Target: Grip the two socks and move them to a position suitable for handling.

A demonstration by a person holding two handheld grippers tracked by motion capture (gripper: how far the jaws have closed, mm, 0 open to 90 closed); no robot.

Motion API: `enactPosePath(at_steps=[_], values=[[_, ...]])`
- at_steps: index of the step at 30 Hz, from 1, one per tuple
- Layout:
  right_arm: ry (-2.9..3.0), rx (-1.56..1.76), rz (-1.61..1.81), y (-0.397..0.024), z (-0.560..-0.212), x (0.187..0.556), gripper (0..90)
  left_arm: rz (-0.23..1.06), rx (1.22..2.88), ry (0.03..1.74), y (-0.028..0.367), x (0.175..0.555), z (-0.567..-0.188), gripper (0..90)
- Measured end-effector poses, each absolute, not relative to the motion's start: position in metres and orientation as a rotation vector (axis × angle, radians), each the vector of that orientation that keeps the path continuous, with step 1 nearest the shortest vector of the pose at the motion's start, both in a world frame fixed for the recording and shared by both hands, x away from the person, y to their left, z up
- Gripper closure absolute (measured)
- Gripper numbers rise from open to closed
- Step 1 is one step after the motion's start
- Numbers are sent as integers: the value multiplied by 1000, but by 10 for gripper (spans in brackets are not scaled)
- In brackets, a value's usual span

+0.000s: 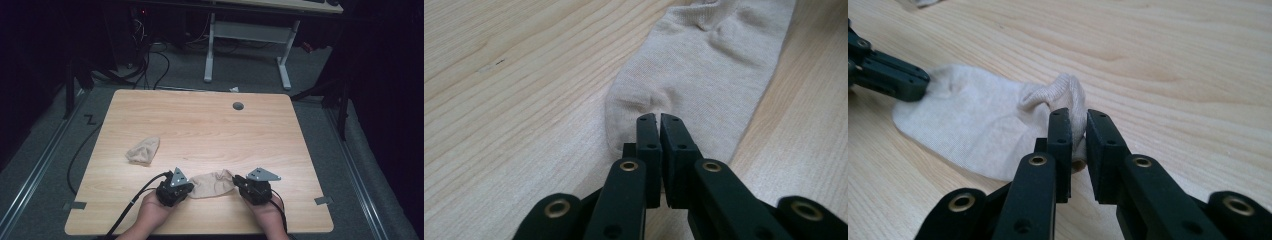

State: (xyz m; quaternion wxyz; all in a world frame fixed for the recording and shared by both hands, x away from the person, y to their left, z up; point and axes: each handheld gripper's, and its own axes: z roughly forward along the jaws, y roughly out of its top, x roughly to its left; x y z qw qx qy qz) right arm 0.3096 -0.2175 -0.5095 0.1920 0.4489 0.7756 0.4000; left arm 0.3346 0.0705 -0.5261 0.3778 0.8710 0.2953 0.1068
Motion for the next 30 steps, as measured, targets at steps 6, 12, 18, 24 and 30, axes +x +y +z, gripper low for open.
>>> enactPosePath(at_steps=[6,12,18,24,30], values=[[2210,1300,1060,-219,-518,314,806,291,2230,754,74,335,-526,866],[2181,1259,1093,-216,-513,314,773,295,2231,756,78,337,-526,855],[2244,1216,1035,-200,-515,327,900,290,2230,760,82,338,-526,849],[2339,1176,981,-188,-524,325,900,269,2249,767,93,336,-524,849],[2411,1109,1013,-173,-524,308,899,245,2283,759,113,322,-521,849]])
